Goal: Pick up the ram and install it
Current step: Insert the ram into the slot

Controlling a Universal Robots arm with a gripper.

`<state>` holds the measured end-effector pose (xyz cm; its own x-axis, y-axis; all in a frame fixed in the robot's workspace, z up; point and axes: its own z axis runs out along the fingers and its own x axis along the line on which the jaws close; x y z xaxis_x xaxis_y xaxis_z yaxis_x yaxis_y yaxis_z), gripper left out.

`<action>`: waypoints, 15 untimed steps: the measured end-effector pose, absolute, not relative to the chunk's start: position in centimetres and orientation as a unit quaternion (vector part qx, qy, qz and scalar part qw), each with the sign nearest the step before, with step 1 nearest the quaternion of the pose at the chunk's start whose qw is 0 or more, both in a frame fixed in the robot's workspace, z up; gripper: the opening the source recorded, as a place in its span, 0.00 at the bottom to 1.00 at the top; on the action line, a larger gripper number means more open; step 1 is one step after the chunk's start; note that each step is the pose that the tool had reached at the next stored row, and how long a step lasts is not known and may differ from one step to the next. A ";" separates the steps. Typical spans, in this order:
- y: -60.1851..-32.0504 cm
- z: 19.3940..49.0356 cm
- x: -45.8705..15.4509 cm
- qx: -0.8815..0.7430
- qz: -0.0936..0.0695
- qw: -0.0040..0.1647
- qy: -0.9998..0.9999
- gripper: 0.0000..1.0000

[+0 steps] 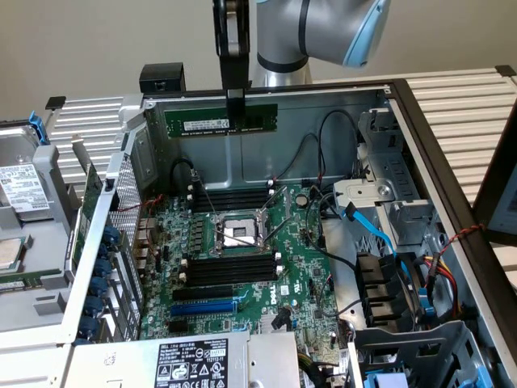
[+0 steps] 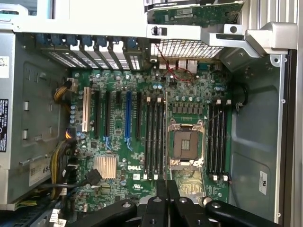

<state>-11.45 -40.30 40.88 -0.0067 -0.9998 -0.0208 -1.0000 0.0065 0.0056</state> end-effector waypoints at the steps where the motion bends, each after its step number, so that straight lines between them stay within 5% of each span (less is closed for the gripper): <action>1: -40.3 40.9 -11.4 -0.705 0.009 0.006 0.709 0.12; 15: -40.3 40.0 -11.1 -0.705 0.015 0.011 0.709 0.12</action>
<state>-11.13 -40.30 39.95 -0.0070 -0.9993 -0.0357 -1.0000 0.0068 0.0056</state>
